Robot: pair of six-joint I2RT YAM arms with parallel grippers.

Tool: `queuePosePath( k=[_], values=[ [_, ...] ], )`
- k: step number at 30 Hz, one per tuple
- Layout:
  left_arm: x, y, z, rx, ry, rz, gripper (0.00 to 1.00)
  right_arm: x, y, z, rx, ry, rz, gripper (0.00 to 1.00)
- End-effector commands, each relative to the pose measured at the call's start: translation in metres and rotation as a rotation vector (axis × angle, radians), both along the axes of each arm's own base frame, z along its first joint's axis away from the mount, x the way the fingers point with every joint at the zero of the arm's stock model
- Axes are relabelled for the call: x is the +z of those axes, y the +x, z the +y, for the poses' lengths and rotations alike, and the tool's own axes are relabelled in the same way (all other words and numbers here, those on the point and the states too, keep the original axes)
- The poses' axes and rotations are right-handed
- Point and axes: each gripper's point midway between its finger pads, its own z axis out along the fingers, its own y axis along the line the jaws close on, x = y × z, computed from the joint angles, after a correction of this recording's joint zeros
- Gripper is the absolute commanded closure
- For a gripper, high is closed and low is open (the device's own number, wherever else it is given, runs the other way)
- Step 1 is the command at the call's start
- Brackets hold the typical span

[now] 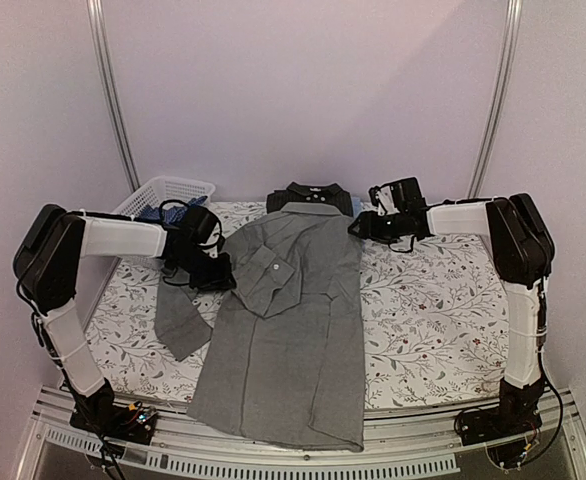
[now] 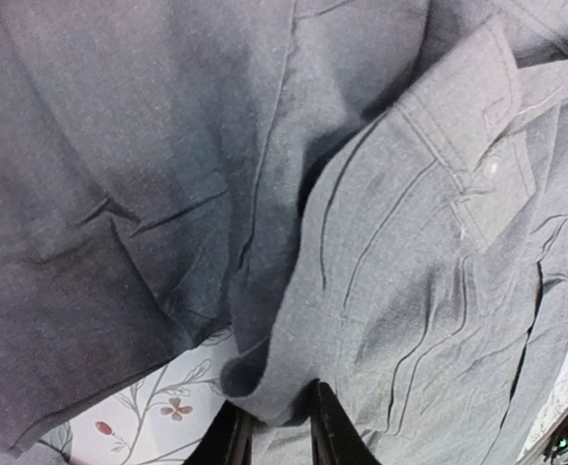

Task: Fold and stack the long sleeve shirts
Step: Adjust the 1/3-folded tank top at the center of the board.

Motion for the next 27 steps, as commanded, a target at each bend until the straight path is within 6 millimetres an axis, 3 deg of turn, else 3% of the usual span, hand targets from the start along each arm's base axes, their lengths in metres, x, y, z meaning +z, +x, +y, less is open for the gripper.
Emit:
queuePosePath(
  k=[1, 7, 13, 20, 27],
  values=[
    [0.016, 0.015, -0.005, -0.002, -0.038, -0.053, 0.84, 0.003, 0.014, -0.005, -0.011, -0.018, -0.03, 0.41],
    [0.031, 0.021, -0.007, -0.009, -0.045, -0.092, 0.96, 0.003, 0.019, -0.001, 0.002, -0.01, -0.034, 0.41],
    [0.045, 0.022, -0.008, -0.018, -0.055, -0.125, 1.0, 0.001, 0.021, 0.005, 0.022, 0.01, -0.024, 0.47],
    [0.041, 0.017, -0.003, -0.01, -0.031, -0.107, 0.76, 0.001, 0.022, 0.006, 0.024, 0.016, -0.02, 0.55],
    [0.037, 0.018, -0.002, -0.015, -0.018, -0.102, 0.71, 0.001, 0.023, 0.006, 0.024, 0.01, -0.019, 0.58]
  ],
)
